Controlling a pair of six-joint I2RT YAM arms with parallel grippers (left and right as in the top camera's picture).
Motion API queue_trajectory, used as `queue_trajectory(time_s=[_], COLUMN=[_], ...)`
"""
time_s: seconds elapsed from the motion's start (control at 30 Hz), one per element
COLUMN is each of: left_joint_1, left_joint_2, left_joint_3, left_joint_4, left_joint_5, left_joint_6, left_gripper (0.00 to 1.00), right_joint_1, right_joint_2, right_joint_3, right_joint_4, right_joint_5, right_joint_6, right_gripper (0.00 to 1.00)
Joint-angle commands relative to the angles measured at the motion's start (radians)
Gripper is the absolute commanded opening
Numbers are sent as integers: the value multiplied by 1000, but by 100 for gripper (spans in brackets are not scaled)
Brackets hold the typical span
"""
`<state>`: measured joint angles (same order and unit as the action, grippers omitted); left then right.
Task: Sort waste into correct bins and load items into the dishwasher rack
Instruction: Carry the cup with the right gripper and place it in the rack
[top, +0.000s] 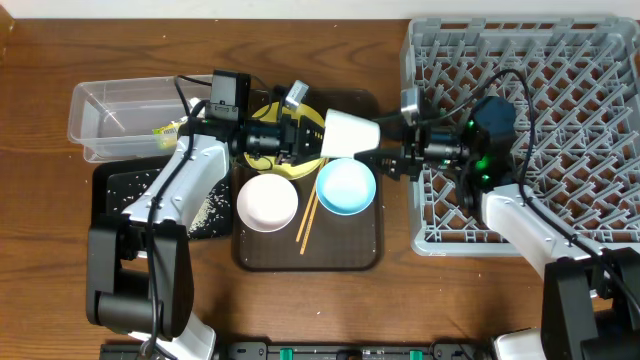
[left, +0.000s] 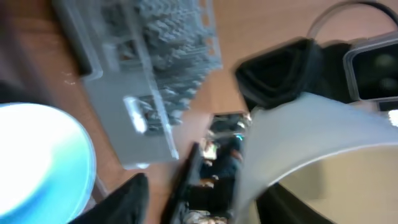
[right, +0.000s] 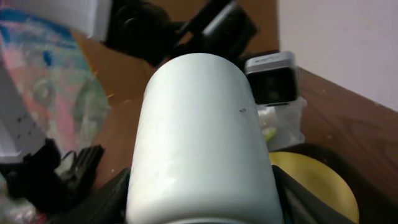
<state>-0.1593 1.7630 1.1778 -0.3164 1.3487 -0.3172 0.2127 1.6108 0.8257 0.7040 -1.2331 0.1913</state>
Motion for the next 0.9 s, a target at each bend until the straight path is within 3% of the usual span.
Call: queue_trajectory(time_s=[0.0, 0.13, 0.4, 0.5, 0.7, 0.87], left_joint_1=[27, 83, 173, 188, 194, 194], left_joint_2=[-1, -8, -115, -182, -300, -359], left_joint_3=[5, 5, 5, 5, 5, 5], left_joint_4=[-16, -84, -253, -313, -384, -390], left_joint_5=[-226, -401, -574, -659, -798, -823], left_joint_6=[5, 23, 159, 190, 190, 190], left_gripper=[61, 61, 61, 61, 61, 61], right_joint_1=[-44, -96, -166, -174, -172, -184], right_joint_2=[2, 1, -1, -1, -1, 0], right_joint_3=[13, 20, 119, 201, 432, 560], right_joint_4=[4, 3, -51, -225, -784, -1002], right_joint_5=[79, 144, 222, 325, 732, 1059], right_joint_6=[90, 142, 197, 139, -68, -144], right_gripper=[22, 1, 1, 1, 1, 1])
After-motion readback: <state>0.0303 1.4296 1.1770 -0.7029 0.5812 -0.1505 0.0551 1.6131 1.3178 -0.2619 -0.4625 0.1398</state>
